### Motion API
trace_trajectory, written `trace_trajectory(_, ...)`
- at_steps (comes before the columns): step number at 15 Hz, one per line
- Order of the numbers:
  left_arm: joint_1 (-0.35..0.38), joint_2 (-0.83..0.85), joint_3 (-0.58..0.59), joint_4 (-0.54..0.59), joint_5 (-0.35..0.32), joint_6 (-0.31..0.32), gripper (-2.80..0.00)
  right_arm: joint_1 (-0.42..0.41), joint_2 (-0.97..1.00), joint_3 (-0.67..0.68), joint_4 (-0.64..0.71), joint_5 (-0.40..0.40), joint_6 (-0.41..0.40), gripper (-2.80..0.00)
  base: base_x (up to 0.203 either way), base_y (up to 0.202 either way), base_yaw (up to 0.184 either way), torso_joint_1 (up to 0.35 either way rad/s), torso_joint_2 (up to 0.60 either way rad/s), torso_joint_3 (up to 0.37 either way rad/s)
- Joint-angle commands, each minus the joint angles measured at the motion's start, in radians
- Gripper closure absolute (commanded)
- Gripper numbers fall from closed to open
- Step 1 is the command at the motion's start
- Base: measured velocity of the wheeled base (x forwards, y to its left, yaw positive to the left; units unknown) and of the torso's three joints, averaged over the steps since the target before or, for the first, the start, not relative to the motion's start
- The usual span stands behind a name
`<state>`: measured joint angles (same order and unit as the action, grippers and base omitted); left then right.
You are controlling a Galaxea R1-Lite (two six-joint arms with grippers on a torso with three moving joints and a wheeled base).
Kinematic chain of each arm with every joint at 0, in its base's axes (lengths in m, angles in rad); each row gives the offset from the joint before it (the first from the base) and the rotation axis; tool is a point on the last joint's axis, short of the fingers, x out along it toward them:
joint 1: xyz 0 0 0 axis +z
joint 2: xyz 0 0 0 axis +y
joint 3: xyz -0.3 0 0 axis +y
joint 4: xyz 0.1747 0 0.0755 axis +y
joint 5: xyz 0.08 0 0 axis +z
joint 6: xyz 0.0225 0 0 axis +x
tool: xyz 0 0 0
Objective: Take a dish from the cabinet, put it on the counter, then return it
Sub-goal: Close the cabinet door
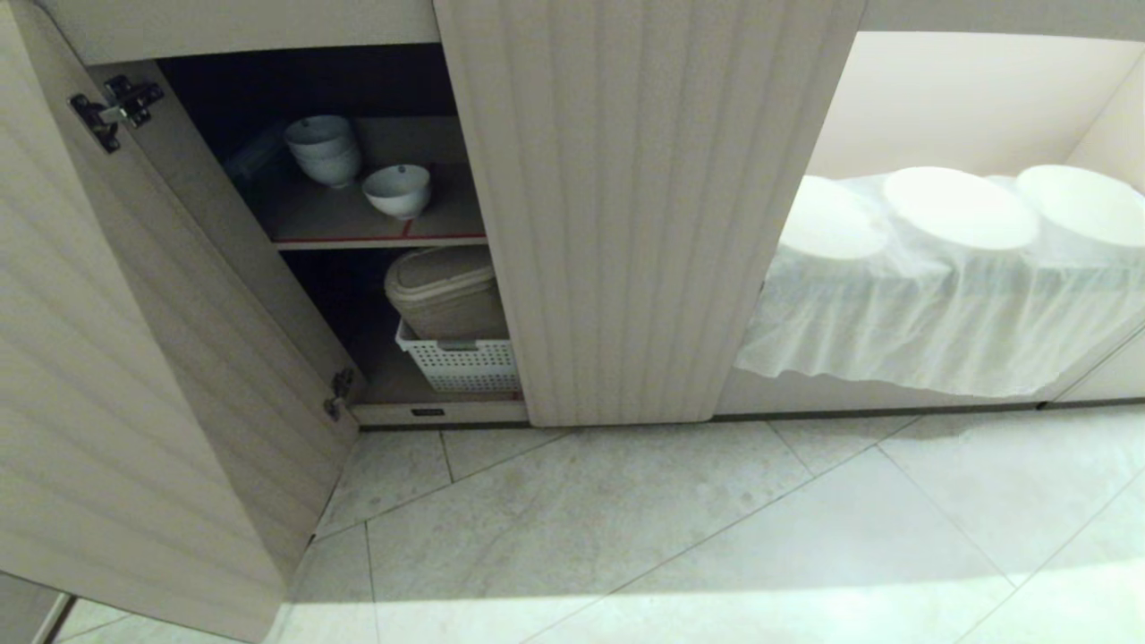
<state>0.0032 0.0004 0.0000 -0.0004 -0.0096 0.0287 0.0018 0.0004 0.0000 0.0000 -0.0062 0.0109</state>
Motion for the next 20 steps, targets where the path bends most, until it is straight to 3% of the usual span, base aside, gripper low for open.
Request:
trace_trajectory(1,0.000,0.000,0.000,0.000,0.000,0.000,0.00,-0.001,0.000,0.000,-0.002,0.000,0.000,0.00,-0.001,0.124,0.003,0.002,0.00,0.002)
trace_trajectory(11,0.000,0.000,0.000,0.000,0.002,0.000,0.00,0.000,0.000,0.000,-0.002,0.000,0.000,0.00,0.000,0.181,-0.001,0.002,0.00,0.002)
trace_trajectory(20,0.000,0.000,0.000,0.000,0.002,0.005,0.00,0.000,0.000,0.000,-0.002,0.000,0.000,0.00,0.000,0.000,0.000,0.000,0.00,0.000)
